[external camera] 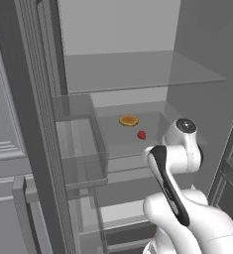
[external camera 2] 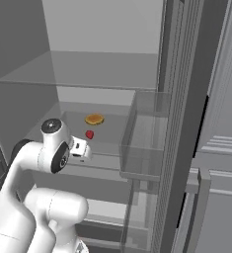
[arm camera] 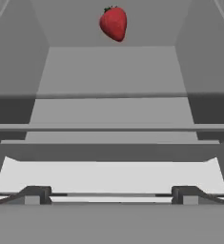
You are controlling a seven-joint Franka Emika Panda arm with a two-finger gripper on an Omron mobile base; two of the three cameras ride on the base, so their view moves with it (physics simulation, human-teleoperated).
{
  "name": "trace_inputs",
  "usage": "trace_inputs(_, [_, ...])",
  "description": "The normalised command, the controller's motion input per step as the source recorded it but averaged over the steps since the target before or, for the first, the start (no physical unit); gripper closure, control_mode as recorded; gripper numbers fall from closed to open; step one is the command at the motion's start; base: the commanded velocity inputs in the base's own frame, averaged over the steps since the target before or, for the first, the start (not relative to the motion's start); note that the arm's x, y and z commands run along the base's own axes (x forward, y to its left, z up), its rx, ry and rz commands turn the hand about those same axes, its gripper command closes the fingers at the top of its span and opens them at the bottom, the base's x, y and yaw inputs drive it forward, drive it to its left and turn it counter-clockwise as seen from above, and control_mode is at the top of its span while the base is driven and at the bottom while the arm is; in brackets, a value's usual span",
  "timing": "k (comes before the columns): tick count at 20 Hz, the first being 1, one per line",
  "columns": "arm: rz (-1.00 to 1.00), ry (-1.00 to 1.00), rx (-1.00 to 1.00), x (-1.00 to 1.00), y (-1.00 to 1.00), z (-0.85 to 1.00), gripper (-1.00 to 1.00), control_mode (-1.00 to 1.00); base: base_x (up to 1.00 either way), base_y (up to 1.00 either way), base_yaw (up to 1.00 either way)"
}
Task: Take the strawberry from the fridge and place it on top of the pancake, located on the dining counter.
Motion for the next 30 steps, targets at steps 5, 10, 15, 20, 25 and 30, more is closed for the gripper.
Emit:
trace_inputs(5, [0.01, -0.17, -0.01, 0.39, 0.10, 0.45, -1.00, -1.00, 0.00, 0.00, 0.00])
trace_inputs(10, [0.01, -0.02, -0.03, 0.48, -0.01, 0.48, -1.00, -1.00, 0.00, 0.00, 0.00])
trace_inputs(15, [0.00, 0.14, -0.01, 0.63, 0.00, 0.19, -1.00, -1.00, 0.00, 0.00, 0.00])
trace_inputs(20, [0.00, 0.01, 0.00, 0.67, 0.00, -0.11, -1.00, -1.00, 0.00, 0.00, 0.00])
trace_inputs(25, [0.00, 0.00, 0.00, 0.42, -0.02, -0.15, -1.00, -1.00, 0.00, 0.00, 0.00])
trace_inputs(30, [0.00, 0.00, 0.00, 0.37, -0.01, -0.15, -1.00, -1.00, 0.00, 0.00, 0.00])
